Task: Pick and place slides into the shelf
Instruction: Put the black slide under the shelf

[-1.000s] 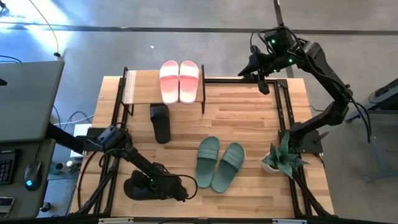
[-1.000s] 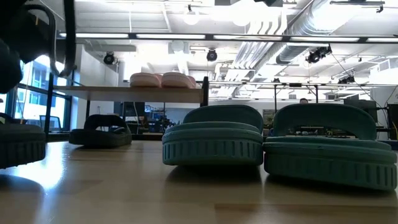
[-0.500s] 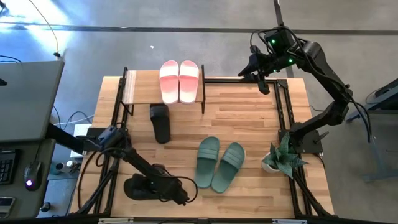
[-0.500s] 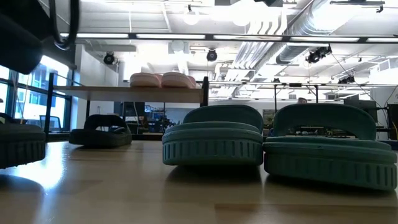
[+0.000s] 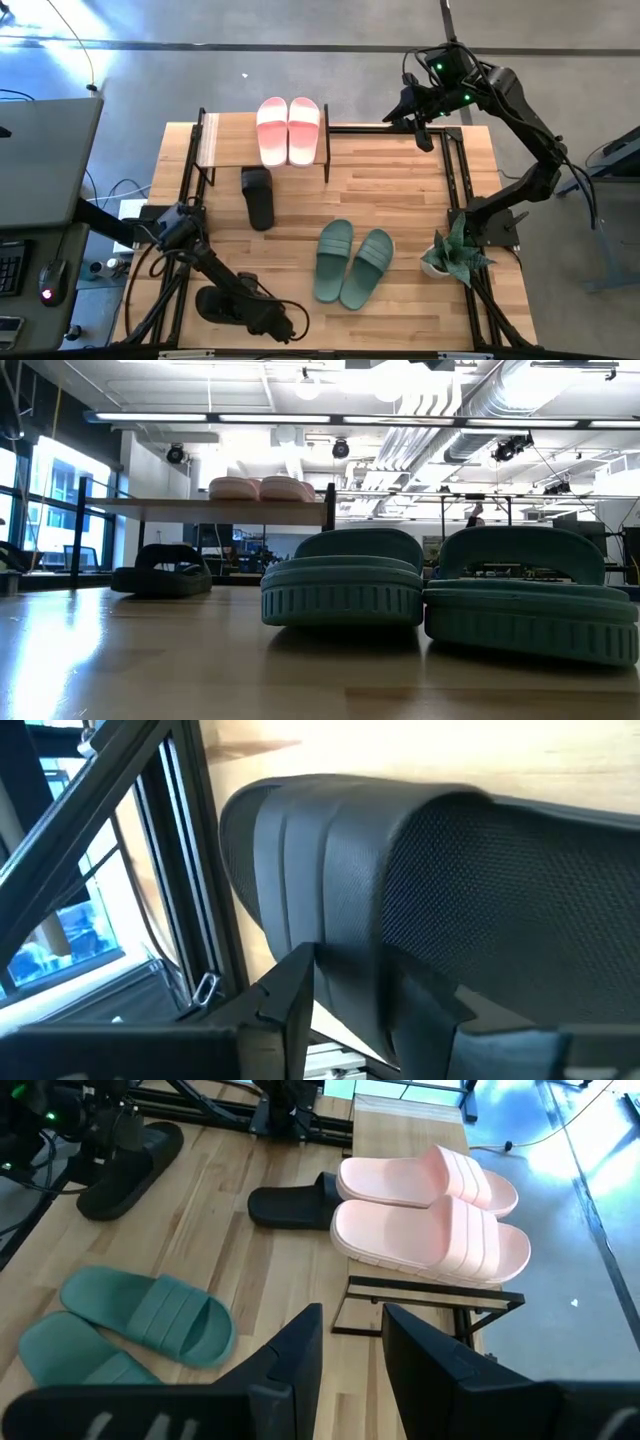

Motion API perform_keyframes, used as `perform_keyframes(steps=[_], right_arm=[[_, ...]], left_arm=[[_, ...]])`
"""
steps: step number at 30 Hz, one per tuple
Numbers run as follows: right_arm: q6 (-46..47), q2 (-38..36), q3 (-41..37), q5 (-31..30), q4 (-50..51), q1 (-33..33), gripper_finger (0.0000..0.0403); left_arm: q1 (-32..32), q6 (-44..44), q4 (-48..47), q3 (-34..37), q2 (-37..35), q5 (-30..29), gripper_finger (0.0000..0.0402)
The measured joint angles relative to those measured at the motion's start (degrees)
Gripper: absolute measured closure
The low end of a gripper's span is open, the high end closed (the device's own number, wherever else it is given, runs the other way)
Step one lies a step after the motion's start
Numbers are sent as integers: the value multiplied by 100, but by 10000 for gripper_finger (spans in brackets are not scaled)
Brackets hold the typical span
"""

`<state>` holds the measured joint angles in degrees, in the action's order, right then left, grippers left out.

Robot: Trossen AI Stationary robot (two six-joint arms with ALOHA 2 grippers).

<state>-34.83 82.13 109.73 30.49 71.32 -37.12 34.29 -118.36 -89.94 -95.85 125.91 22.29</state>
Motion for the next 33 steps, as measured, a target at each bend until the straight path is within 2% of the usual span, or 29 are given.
perform_keyframes(steps=[9,12,17,23,33], right_arm=[[19,0,0,5,16,-1,306],[26,-1,0,5,19,-1,306],[26,-1,0,7,25,1,306],[26,0,0,11,30,-1,306],[26,0,0,14,30,1,306]], left_arm=[[-10,-40,-12,-3,30,-81,306],[-10,-46,-13,-3,30,-122,328],[-10,-83,-28,-5,30,-281,390],[-10,-88,-34,-18,30,-483,392],[-10,273,2,-753,30,-1665,398]])
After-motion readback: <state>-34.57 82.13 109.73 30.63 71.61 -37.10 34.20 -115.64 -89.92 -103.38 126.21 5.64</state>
